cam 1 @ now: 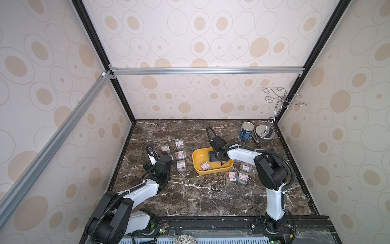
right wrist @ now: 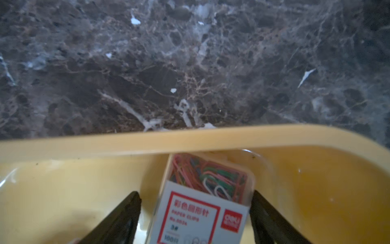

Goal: Take the paper clips out of the storage box
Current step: Pick up the boxed paper clips from the storage box.

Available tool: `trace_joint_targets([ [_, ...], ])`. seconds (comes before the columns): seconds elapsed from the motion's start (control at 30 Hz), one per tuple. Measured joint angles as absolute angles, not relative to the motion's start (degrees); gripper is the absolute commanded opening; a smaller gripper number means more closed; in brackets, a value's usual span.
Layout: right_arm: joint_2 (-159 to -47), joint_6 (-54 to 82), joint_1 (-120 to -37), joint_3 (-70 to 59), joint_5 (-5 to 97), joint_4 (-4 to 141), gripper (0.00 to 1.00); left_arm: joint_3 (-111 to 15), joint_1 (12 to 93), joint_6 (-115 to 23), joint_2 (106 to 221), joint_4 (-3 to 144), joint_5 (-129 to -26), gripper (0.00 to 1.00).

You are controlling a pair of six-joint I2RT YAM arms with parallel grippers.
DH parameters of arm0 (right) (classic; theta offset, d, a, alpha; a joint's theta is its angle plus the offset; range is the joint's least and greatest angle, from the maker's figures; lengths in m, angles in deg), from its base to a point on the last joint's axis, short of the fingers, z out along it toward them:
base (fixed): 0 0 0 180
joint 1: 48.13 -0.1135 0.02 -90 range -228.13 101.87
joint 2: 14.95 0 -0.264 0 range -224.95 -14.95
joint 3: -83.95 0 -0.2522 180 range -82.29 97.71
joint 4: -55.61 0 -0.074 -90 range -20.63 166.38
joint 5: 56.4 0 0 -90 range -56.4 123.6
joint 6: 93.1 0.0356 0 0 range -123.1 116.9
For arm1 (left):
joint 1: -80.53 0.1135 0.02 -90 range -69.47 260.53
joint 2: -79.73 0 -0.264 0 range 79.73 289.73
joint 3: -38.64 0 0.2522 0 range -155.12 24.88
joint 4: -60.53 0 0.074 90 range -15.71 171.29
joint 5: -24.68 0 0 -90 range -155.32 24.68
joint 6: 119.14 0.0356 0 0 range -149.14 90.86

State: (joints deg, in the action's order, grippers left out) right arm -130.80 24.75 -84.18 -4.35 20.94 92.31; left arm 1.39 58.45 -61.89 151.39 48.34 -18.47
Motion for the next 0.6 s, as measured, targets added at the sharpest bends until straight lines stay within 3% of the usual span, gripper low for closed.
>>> trace_joint_targets([
  [0.17,-130.9,24.9,-84.2,-3.3,20.2,92.5,0.64,1.4,58.5,-61.9,151.4,48.3,-18.5,1.00],
  [0.6,-130.5,25.0,-84.2,-3.6,20.1,92.5,0.54,1.4,58.5,-61.9,151.4,48.3,-18.5,1.00],
])
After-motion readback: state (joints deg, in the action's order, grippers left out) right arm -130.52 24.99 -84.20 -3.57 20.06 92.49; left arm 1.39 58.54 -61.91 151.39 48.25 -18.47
